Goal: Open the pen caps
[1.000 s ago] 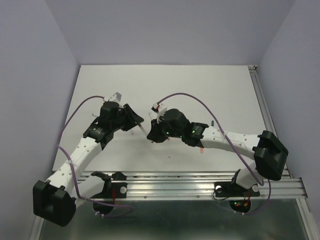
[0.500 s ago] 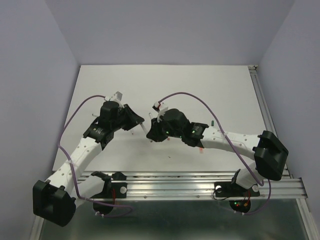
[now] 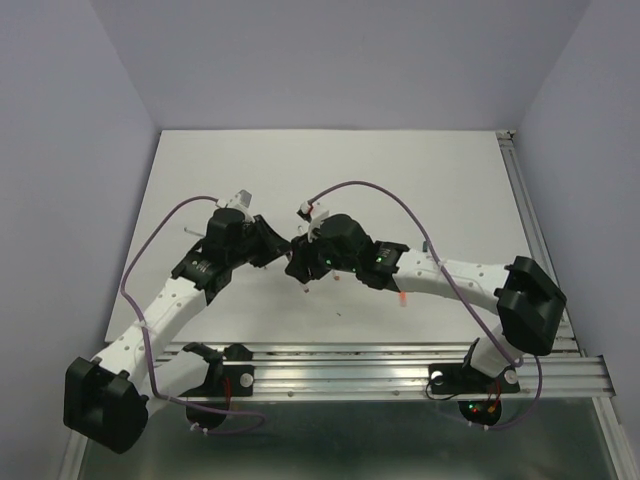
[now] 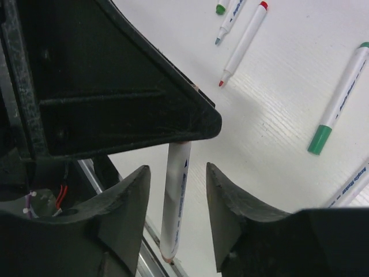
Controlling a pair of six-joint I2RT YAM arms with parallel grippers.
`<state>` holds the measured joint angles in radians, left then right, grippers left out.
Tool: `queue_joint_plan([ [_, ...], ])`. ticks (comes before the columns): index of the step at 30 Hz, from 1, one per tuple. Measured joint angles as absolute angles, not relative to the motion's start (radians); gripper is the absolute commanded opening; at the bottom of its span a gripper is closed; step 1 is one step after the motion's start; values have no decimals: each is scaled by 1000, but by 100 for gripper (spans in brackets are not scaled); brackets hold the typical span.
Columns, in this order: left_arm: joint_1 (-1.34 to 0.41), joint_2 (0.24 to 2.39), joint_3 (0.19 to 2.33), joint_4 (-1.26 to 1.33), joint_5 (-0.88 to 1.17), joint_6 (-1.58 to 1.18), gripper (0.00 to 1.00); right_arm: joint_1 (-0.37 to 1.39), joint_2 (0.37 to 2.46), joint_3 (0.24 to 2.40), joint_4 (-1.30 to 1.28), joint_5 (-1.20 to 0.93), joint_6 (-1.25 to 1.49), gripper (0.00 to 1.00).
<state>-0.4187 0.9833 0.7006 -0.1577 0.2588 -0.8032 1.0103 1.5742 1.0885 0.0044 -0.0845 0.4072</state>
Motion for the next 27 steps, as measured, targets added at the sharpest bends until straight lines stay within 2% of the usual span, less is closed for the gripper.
queue_joint_plan([
  [4, -426, 983, 701, -146, 259, -819, 0, 1010, 1600, 1109, 7, -83, 400, 16],
  [8, -426, 984, 704, -146, 234, -834, 0, 1008, 1600, 1108, 2, -72, 413, 1],
  [12, -419, 1008, 739, -180, 237, -836, 0, 1007, 1570, 1050, 66, -66, 440, 1],
  [17, -385, 1127, 847, -251, 372, -834, 0, 984, 1456, 886, 221, -68, 518, 1],
  [20, -254, 1174, 884, -210, 242, -792, 0, 1000, 1303, 719, 165, -158, 562, 1],
  [23, -125, 1188, 893, -191, 169, -770, 0, 1019, 1225, 646, 128, -189, 589, 1],
  [27, -90, 1190, 893, -191, 147, -755, 0, 1022, 1169, 610, 96, -187, 618, 1],
])
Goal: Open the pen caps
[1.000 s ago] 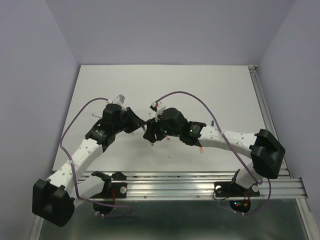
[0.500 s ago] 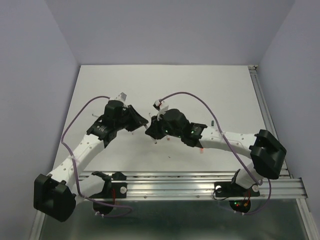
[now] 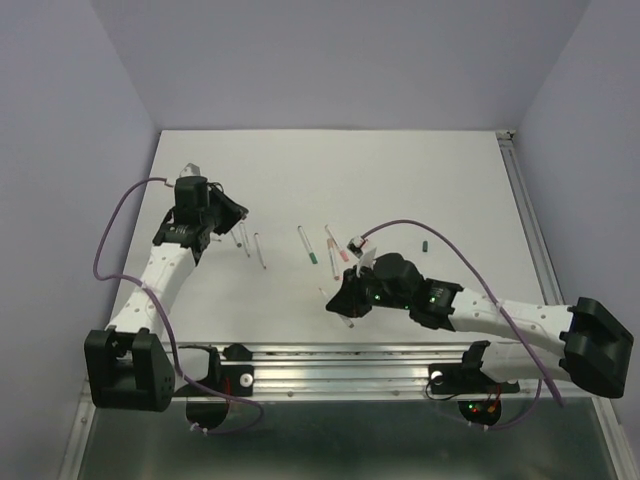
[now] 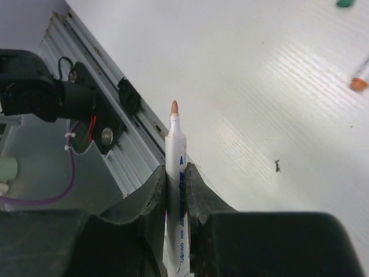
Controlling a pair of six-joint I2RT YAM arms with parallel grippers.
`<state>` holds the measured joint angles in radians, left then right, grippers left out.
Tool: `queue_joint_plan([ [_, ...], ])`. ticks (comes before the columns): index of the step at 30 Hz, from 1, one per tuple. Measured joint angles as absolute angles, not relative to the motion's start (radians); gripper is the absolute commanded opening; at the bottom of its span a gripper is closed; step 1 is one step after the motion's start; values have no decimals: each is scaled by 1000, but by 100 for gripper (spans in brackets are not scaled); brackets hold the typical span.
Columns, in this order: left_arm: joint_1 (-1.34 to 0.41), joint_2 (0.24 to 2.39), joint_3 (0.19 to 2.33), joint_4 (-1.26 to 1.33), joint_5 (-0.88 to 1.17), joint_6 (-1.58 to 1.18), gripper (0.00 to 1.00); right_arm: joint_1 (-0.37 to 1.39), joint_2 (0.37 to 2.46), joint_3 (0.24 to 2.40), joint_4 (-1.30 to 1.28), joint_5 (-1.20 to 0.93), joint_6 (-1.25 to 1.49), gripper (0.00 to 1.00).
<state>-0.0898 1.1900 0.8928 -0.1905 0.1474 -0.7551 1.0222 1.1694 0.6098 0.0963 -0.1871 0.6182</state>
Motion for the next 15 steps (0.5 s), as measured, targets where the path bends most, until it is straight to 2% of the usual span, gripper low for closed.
queue_joint_plan([
  [8, -121, 1113, 847, -189, 153, -748, 0, 1021, 1246, 655, 25, -54, 629, 1],
  [12, -306, 1144, 842, -175, 123, -752, 0, 989, 1249, 691, -56, 28, 648, 1],
  [15, -456, 1245, 850, -149, 114, -766, 0, 961, 1192, 725, -209, 249, 678, 1],
])
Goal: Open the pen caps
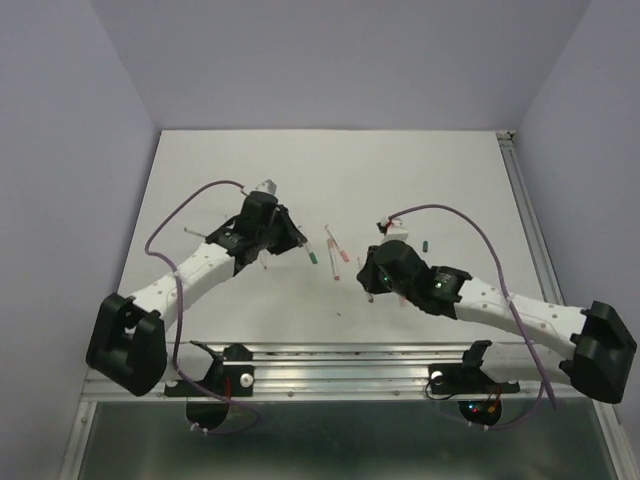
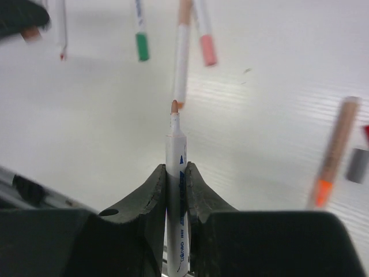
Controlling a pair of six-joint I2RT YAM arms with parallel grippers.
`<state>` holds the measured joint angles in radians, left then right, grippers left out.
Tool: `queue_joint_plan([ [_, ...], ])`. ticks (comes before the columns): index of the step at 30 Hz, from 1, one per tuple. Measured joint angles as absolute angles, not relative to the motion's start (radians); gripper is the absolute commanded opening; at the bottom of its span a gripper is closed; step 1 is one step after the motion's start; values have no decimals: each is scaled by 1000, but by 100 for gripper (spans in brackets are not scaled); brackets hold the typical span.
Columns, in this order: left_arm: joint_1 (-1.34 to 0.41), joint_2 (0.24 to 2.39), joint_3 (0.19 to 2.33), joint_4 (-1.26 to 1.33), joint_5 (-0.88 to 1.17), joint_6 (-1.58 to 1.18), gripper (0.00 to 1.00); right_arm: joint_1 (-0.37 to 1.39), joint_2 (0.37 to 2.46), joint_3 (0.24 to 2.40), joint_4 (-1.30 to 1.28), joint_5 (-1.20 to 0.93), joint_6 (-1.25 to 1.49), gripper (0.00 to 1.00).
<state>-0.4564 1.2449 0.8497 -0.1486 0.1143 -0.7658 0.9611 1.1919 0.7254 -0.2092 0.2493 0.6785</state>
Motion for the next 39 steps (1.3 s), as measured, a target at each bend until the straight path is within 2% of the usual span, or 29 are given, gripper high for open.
queue_joint_plan([
  [4, -627, 1446, 920, -130, 103, -780, 0, 941, 1041, 789, -412, 504, 727, 1],
  [8, -727, 1604, 1032, -114, 104, -792, 0, 925, 891, 841, -548, 688, 770, 2],
  [15, -859, 1933, 1360, -78, 152, -799, 3, 917, 808, 843, -682, 772, 809, 2],
  [21, -908, 2094, 1477, -103, 185, -799, 16, 917, 772, 843, -732, 778, 812, 2],
  [27, -915, 2117, 1496, -136, 187, -802, 32, 917, 764, 842, -733, 772, 807, 2],
  [29, -915, 2117, 1506, -141, 186, -805, 41, 917, 764, 842, -733, 767, 807, 2],
  [31, -916, 2117, 1513, -144, 187, -802, 59, 917, 764, 839, -733, 761, 804, 2],
  [32, -917, 2117, 1515, -146, 186, -800, 76, 917, 766, 839, -732, 758, 804, 2],
  [39, -924, 2111, 1516, -171, 164, -802, 80, 917, 778, 838, -731, 736, 804, 2],
])
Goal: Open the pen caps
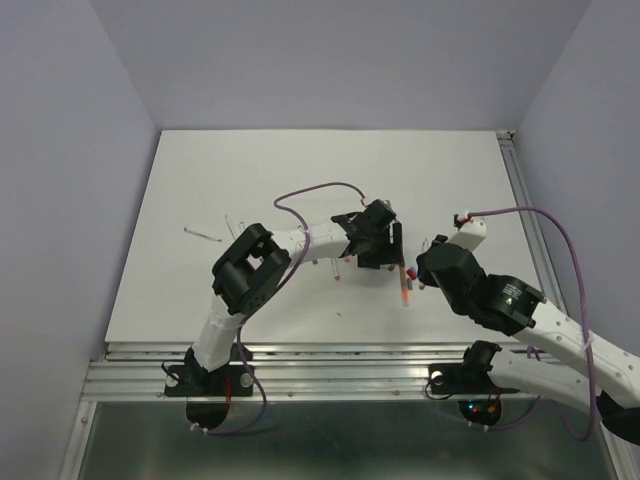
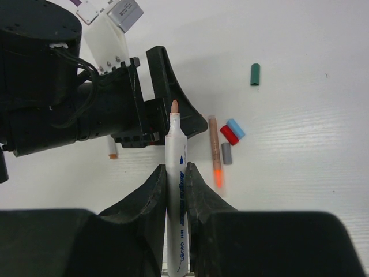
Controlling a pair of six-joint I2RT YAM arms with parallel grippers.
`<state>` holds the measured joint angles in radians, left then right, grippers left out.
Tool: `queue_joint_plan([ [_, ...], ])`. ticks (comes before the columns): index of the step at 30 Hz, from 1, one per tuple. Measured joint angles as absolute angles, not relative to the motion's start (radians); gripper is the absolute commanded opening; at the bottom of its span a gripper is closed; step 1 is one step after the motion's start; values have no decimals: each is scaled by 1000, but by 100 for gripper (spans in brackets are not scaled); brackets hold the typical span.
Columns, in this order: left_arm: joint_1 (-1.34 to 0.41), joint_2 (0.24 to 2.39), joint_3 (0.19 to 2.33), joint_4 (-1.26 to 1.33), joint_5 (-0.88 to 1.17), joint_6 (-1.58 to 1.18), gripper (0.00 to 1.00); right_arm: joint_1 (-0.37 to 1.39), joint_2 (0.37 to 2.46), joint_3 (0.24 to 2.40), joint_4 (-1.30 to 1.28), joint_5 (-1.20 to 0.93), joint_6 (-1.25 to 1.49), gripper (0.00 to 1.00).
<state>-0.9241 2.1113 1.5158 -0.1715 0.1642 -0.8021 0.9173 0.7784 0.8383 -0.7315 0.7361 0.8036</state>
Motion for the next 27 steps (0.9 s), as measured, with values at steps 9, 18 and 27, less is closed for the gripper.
queue_joint_plan([
  [9, -869, 1742, 1399, -273, -22, -797, 96, 917, 841, 837, -670, 654, 780, 2],
  [18, -598, 1110, 1078, -377, -282, -873, 99, 916, 1176, 836, -317, 331, 710, 4],
  [27, -594, 927, 884, -507, -346, -949, 99, 925, 1803, 1160, -117, 179, 710, 13],
])
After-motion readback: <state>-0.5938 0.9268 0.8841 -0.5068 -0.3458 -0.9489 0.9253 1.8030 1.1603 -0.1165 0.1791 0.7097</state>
